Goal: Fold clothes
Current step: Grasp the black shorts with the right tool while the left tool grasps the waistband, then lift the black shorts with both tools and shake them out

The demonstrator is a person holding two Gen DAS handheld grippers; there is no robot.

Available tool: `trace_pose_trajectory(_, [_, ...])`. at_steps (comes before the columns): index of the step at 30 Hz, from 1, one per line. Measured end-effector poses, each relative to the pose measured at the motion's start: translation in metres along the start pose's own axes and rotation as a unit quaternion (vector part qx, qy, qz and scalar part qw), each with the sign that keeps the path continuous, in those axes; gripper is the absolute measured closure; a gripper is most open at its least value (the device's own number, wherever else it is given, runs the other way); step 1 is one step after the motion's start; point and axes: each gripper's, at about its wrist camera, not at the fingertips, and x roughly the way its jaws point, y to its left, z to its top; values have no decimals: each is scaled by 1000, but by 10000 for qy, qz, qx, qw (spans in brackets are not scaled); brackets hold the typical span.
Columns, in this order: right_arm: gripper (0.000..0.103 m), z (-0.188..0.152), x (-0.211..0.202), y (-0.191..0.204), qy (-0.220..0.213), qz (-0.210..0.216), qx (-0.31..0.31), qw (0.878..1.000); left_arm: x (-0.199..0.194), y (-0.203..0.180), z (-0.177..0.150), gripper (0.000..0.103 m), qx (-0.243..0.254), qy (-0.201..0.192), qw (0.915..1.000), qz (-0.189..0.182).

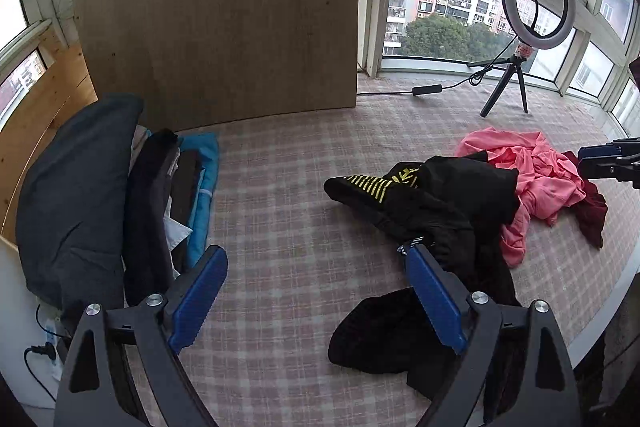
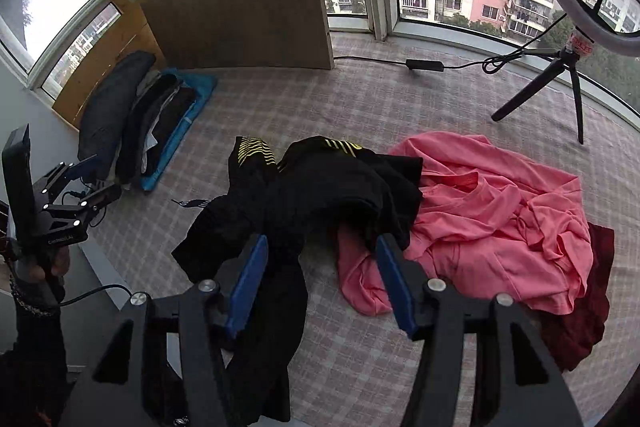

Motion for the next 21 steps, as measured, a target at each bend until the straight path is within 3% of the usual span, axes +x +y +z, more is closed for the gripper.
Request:
trace_pose_trajectory(3, [47,-1,46,-21,254,-104,61,9996,33,9,-23,12,25,443,9990,53])
trace_pose_trajectory(6, [47,16,80,-24,456,-200,29,9988,60,6,-36,12,-85,768,9968,-215])
trace_pose_trajectory(10, [47,32,115,-19,747,-148,-133,9970,83,-19,-40,12,-54,875,9942,-618])
trace_pose_trajectory(12, [47,36,124,-12,817,-405,-410,9950,92,-31,-38,12,42,839,9946,-607])
trace_pose_trajectory(14, [47,46,127,-7,740,-333,-550,9952,104,-42,-35,12,161,848,9950,-495])
trace_pose_trajectory(16, [47,60,126,1,620,0,-657,9959,113,-48,-34,23,207,955,9937,-540])
trace_pose_trajectory(18, [47,78,132,23,534,278,-1090,9922,114,-50,-39,68,259,1039,9925,-592])
trace_pose_trajectory(19, [47,88,134,34,490,416,-1310,9893,113,-51,-42,76,246,1062,9921,-617])
trace_pose_trajectory(21, [47,104,151,57,565,656,-1681,9820,104,-49,-50,77,129,959,9928,-706])
